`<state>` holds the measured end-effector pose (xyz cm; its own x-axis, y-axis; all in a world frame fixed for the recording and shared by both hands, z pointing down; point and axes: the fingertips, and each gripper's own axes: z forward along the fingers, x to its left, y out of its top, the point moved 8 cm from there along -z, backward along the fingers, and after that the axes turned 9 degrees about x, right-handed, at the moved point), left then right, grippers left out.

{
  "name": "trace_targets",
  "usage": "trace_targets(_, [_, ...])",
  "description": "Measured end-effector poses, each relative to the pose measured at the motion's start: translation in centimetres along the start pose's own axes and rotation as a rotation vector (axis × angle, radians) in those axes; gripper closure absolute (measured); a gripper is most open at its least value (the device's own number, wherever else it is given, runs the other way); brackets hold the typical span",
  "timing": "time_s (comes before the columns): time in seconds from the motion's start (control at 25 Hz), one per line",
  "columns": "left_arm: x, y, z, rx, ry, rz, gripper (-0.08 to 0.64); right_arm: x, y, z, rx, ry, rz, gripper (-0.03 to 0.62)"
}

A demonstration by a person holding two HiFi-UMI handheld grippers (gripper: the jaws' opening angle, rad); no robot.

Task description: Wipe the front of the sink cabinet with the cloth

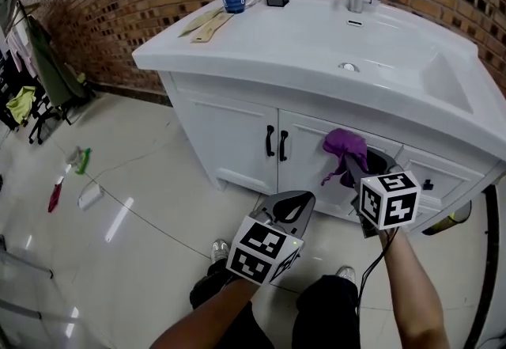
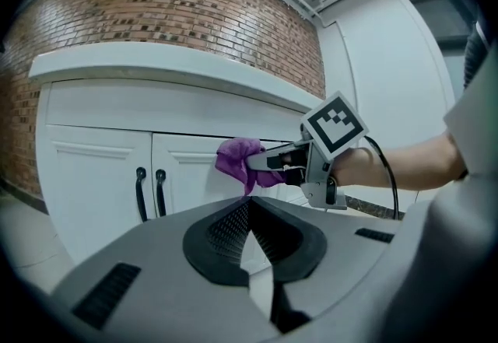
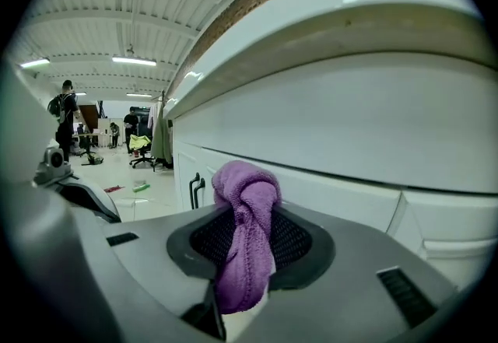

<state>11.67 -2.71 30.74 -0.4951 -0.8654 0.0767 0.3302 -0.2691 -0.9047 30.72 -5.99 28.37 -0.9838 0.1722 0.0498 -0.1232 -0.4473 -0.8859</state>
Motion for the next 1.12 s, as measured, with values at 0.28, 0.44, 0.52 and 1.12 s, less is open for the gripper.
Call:
trace_targets(0.28, [1.8, -2.2, 0.4, 0.059, 0.016, -0.017, 0.555, 0.4, -4.2, 3.6, 0.084, 0.008, 0.011, 0.474])
trace_targets(0.44, [2.9, -3.6, 0.5, 0.1, 0.029, -0.026, 0.555, 1.1, -6.8, 5.6, 0.128, 0.024, 0.018, 0.474])
trace_targets(0.52, [3.2, -4.3, 0.5, 0.12, 0.031, -0.028, 0.555, 1.5, -8.4, 6.7, 0.156, 0.032, 0.026, 0.474])
trace_targets(1.12, [6.0, -10.1, 3.1, 0.26, 0.02, -0.063, 0.555, 2.2, -20.0, 14.2, 0.347, 0.078, 0.128, 0.474])
